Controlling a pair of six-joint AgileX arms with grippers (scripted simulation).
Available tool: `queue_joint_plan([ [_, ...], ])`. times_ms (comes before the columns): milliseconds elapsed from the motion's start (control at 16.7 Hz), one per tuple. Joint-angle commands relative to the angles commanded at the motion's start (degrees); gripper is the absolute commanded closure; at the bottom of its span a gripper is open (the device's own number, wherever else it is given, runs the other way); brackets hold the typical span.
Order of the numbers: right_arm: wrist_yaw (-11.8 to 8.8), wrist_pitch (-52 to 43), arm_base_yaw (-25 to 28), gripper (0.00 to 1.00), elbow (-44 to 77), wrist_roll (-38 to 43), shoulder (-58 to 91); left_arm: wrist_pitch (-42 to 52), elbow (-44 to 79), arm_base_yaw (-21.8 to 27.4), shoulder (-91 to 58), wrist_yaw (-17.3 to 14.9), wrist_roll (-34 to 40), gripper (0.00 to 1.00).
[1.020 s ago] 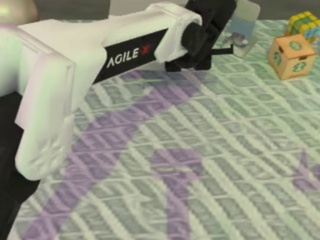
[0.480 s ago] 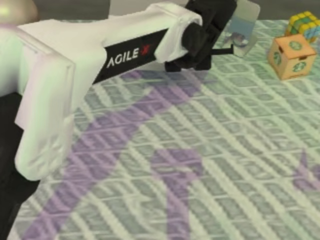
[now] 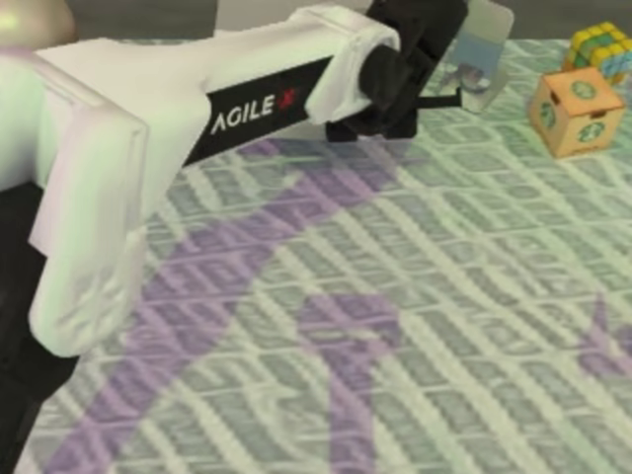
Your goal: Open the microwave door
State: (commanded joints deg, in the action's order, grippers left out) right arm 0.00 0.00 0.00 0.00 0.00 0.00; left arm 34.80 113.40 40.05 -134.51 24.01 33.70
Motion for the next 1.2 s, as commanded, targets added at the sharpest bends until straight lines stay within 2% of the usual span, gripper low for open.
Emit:
queue_joint_plan([
  [480, 0.0, 0.0, 0.0, 0.0, 0.0, 0.0, 0.0, -3.74, -5.77, -0.19, 3.25, -1.91, -3.09, 1.0],
  [1200, 0.0, 0.0, 0.0, 0.0, 0.0, 0.0, 0.0, -3.77, -5.82, -0.19, 3.28, -1.93, -3.12, 1.0],
])
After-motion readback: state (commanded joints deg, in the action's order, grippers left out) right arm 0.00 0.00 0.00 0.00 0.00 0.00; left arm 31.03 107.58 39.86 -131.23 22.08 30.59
